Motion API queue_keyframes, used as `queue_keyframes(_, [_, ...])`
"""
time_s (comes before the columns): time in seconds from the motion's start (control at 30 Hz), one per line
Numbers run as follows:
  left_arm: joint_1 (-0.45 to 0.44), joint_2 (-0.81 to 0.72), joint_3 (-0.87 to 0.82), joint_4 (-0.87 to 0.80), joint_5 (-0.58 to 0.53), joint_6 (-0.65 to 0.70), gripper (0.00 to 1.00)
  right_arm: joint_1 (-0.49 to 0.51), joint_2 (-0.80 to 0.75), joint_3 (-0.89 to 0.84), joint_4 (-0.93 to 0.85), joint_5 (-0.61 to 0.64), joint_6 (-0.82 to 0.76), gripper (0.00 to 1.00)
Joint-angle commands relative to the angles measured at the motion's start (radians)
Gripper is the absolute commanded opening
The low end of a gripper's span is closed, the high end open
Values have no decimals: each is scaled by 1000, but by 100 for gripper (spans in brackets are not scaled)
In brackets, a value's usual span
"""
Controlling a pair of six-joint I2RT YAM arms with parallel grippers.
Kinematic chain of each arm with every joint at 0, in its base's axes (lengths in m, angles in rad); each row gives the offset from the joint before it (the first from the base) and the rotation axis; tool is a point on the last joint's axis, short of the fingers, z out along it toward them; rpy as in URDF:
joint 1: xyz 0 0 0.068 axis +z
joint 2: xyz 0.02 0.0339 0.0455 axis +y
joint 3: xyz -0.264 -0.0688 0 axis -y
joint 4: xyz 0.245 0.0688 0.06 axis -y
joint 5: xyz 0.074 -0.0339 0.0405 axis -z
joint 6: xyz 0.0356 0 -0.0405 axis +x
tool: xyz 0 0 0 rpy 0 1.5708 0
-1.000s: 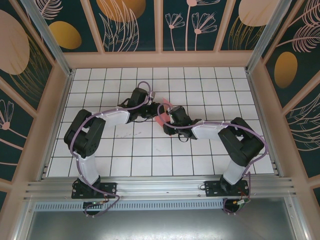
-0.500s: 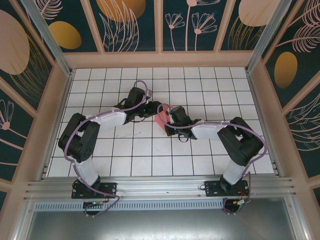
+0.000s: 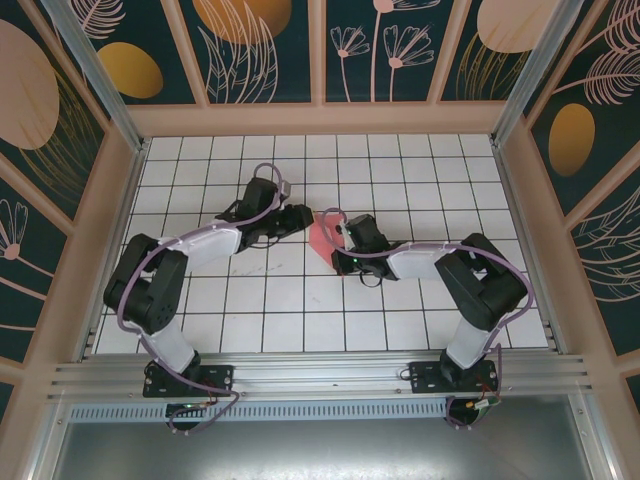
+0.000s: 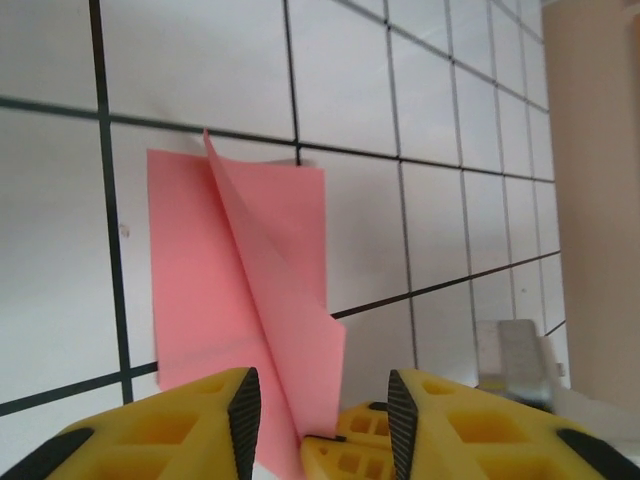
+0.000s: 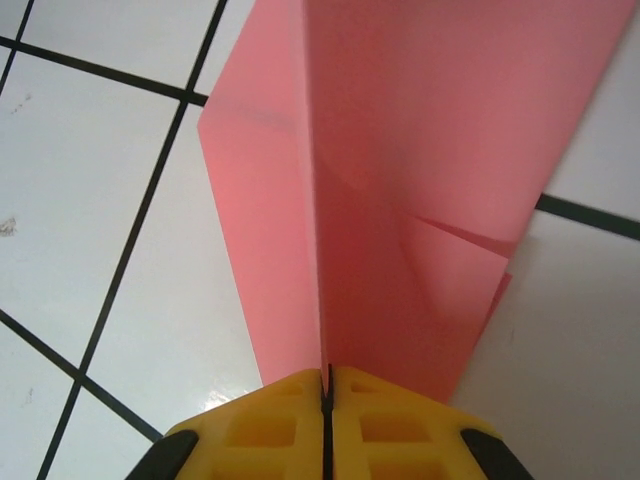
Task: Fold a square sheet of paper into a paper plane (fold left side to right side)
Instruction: Fourth fold the wing at the center of the table.
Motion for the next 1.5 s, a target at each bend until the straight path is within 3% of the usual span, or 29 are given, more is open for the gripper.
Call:
queue_keyframes(0.0, [-16, 60, 6, 20, 35, 2, 40, -22, -22, -25, 56, -90, 28, 8])
queue_keyframes(0.8, [-69, 231, 108, 51, 61, -30, 39, -95, -17, -66, 152, -246, 100, 7])
queue_keyframes(1.47, [-73, 297, 148, 11, 42, -20, 40, -97, 26, -52, 148, -276, 99, 8])
